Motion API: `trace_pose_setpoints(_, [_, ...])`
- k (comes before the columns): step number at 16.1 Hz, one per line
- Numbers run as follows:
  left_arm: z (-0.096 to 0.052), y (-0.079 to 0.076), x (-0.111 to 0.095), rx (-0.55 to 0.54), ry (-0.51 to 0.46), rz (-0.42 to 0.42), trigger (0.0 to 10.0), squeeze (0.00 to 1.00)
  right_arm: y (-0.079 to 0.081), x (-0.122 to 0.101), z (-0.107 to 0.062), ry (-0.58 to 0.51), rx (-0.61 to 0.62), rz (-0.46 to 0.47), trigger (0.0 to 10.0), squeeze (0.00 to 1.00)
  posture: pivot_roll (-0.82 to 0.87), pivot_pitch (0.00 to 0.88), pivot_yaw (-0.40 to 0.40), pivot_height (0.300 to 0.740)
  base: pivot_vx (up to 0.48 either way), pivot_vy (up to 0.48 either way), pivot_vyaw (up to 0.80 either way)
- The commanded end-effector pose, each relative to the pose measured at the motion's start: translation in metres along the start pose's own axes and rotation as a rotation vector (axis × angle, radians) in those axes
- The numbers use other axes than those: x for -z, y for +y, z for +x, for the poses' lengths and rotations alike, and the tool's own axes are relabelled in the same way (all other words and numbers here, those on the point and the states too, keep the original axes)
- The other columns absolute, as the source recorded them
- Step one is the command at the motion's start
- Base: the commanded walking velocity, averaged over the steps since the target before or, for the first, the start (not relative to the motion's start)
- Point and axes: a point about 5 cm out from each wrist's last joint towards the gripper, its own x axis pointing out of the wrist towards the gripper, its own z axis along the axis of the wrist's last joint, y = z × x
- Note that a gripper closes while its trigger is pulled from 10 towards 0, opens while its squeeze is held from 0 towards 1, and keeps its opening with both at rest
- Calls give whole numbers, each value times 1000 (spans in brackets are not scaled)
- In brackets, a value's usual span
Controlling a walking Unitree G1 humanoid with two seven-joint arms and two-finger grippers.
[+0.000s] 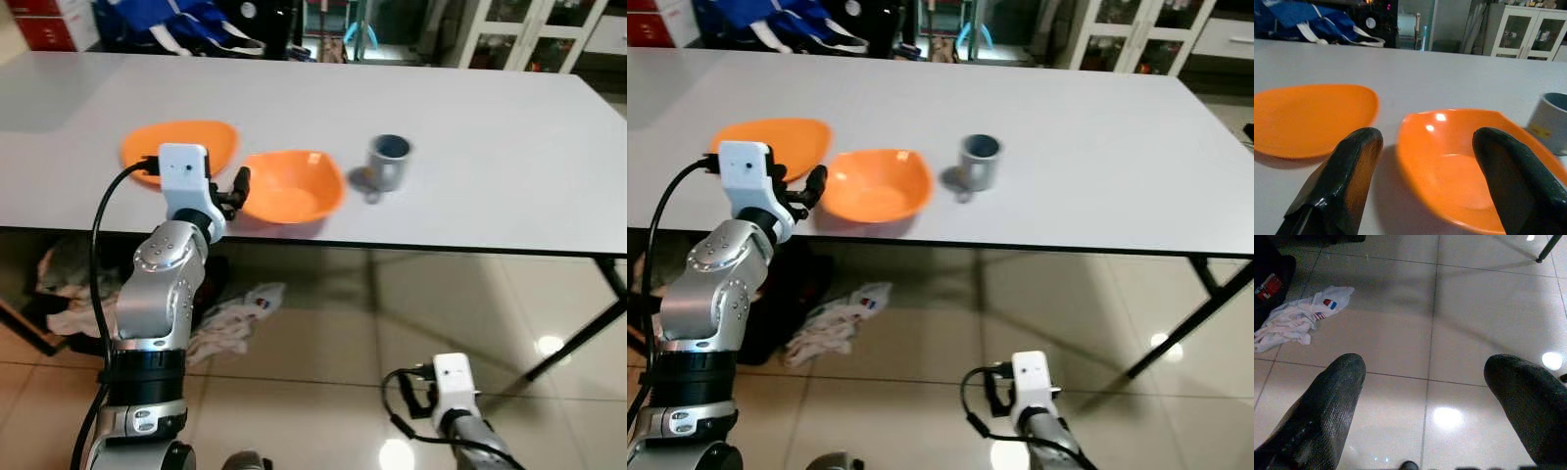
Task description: Setting the table
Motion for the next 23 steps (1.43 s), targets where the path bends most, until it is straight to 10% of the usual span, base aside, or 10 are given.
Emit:
trace_pose_setpoints(1, [1,1,0,-4,1,22,10000,0,7,0,0,-10,-19,15,10000,0,-76,0,-2,727,0,480,0])
trace_pose_setpoints(6, [-3,2,25,39,71,128,10000,0,7,0,-1,-25,4,48,10000,0,-85,2,11,727,0,192,0])
trace_pose_setpoints(7, [-11,10,31,60,62,207,10000,0,4,-14,1,-133,13,54,10000,0,-83,5,17,727,0,0,0])
trace_pose_setpoints(8, [-21,13,33,100,22,287,10000,0,-6,-89,-13,-534,19,0,10000,0,-81,7,22,727,0,0,0])
trace_pose_setpoints(9, [-32,16,38,133,7,335,10000,0,-6,-125,-37,-700,17,-15,10000,0,-80,7,25,727,0,0,0])
trace_pose_setpoints(13, [-60,22,64,117,32,416,10000,0,-9,-130,-45,-746,38,-36,10000,0,-72,0,32,727,0,0,0])
trace_pose_setpoints(15, [-72,17,71,99,32,151,10000,0,-11,-136,-60,-789,67,-24,10000,0,-71,0,31,727,0,0,0])
trace_pose_setpoints(16, [-76,14,68,102,-57,147,10000,0,-12,-134,-64,-769,72,11,10000,0,-69,0,19,727,0,0,0])
trace_pose_setpoints(20, [-78,6,71,269,-145,413,10000,0,-13,-121,-61,-693,-1,35,10000,0,-71,0,8,727,0,0,0])
trace_pose_setpoints(23, [-68,17,84,113,-48,68,10000,0,-13,-124,-63,-671,-28,69,10000,0,-71,0,5,727,0,0,0])
